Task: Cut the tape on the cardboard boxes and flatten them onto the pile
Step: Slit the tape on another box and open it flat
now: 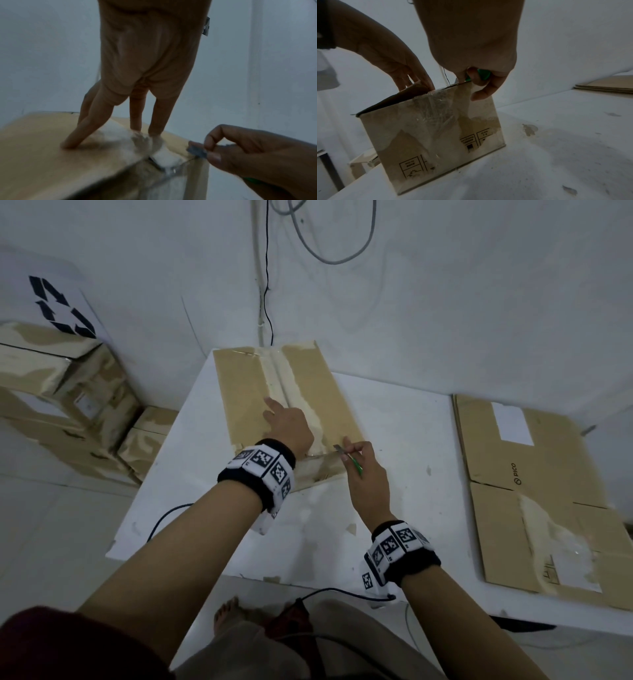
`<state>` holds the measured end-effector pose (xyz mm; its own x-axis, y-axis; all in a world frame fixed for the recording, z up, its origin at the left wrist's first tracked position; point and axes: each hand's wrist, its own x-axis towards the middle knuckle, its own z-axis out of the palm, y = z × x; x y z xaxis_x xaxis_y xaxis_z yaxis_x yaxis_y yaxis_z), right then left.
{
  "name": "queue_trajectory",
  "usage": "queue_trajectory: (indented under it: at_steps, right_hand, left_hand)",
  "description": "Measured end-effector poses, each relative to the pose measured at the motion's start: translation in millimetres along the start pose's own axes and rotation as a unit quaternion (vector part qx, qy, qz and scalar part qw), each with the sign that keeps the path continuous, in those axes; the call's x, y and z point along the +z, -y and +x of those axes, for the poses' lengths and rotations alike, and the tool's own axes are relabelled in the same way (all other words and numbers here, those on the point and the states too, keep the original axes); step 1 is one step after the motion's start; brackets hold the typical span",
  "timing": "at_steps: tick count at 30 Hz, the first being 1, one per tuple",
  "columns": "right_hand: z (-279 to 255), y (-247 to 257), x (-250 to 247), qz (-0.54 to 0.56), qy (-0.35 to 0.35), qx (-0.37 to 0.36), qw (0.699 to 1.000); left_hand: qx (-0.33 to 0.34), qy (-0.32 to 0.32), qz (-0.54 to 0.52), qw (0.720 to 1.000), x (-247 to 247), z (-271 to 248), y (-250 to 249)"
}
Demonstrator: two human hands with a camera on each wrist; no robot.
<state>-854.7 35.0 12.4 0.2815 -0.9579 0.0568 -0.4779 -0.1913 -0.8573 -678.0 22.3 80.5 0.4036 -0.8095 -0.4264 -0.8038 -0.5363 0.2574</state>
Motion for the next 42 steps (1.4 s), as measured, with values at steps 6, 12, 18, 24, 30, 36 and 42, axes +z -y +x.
queue_trajectory:
  at_steps: [6, 12, 18, 24, 30, 36, 42]
  right_hand:
    - [2.4, 1.9, 0.6, 0.013, 0.000, -0.001, 1.000]
    - [4.8, 0.6, -3.6, 0.017, 0.013, 0.004, 1.000]
    - [2.0, -1.3, -0.9, 0.051, 0.012, -0.007, 0.999]
    - [-2.7, 1.9, 1.3, 0.031, 0.017, -0.026, 0.999]
    - [-18.5, 7.4, 10.8, 0.012, -0.027, -0.118, 0.993]
    - [-24.6, 10.8, 23.7, -0.037, 0.029, -0.135, 0.990]
    - [-24.1, 15.2, 30.8, -0.052, 0.018, -0.093, 0.994]
  left_hand:
    - [-0.049, 0.068, -0.070, 0.994, -25.2, -2.8, -16.5]
    - [-0.081, 0.014, -0.233, 0.969, 12.3, -32.2, -29.1]
    - [-0.063, -0.138, -0.488, 0.860, 43.0, -36.3, -2.9]
    - [-0.044, -0.138, -0.635, 0.759, 53.3, -30.9, 4.8]
    - [-0.065, -0.097, -0.727, 0.676, 43.2, -23.7, 10.9]
    - [-0.047, -0.064, -0.749, 0.658, 40.6, -28.7, 12.3]
    - [-0.029, -0.059, -0.751, 0.657, 40.1, -31.5, 14.0]
